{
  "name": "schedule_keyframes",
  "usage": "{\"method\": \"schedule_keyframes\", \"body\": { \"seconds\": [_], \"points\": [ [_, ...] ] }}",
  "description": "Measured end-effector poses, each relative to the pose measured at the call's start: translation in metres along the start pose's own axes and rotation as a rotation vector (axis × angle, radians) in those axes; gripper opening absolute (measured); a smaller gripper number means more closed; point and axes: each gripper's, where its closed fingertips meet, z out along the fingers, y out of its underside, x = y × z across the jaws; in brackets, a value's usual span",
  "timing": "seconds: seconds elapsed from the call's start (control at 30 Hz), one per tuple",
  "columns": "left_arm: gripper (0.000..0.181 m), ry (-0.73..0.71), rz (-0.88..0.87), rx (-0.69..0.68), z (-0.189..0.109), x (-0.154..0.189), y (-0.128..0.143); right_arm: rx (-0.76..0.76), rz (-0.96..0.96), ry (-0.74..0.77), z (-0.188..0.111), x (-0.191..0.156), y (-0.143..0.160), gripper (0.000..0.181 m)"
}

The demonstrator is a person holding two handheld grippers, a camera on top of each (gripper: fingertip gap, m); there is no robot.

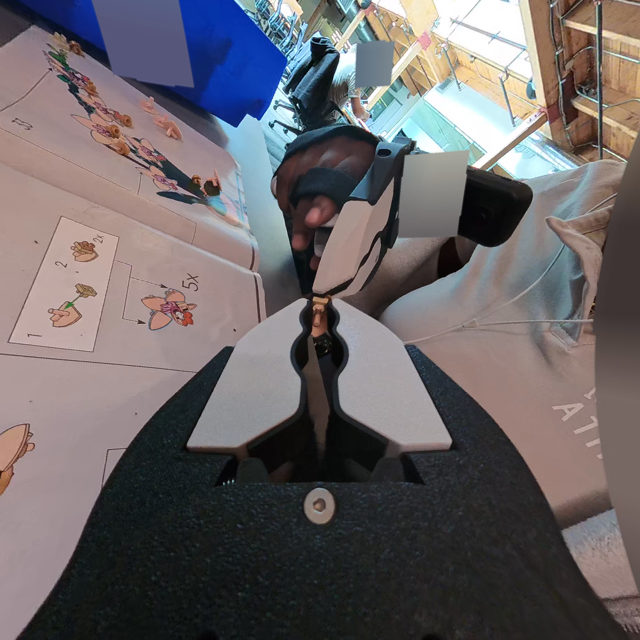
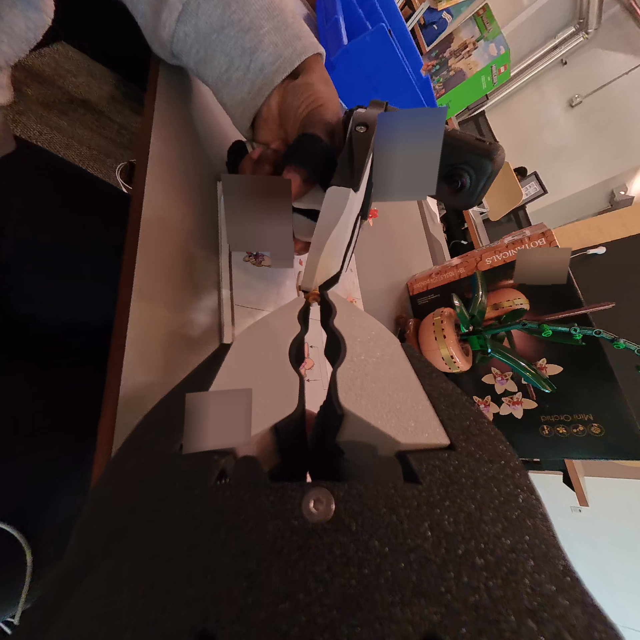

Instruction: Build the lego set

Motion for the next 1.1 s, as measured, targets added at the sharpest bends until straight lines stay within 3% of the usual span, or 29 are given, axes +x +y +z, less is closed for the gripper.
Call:
{"method": "schedule_keyframes", "body": {
  "seconds": [0.23, 0.5, 0.73, 1.1],
  "points": [
    [0.006, -0.021, -0.032, 0.04, -0.002, -0.003, -0.005, -0.038, -0.058, 0.043, 0.002, 0.006, 0.003, 0.006],
    [0.007, -0.046, -0.094, 0.222, -0.003, -0.002, -0.026, -0.134, -0.239, 0.035, -0.001, 0.026, 0.005, 0.006],
    [0.007, -0.142, -0.017, 0.312, -0.007, -0.002, -0.042, -0.233, -0.437, -0.036, 0.0, 0.042, 0.005, 0.006],
    [0.007, -0.241, 0.071, 0.36, -0.021, -0.01, -0.045, -0.312, -0.536, -0.143, 0.017, 0.047, 0.005, 0.006]
  ]
}}
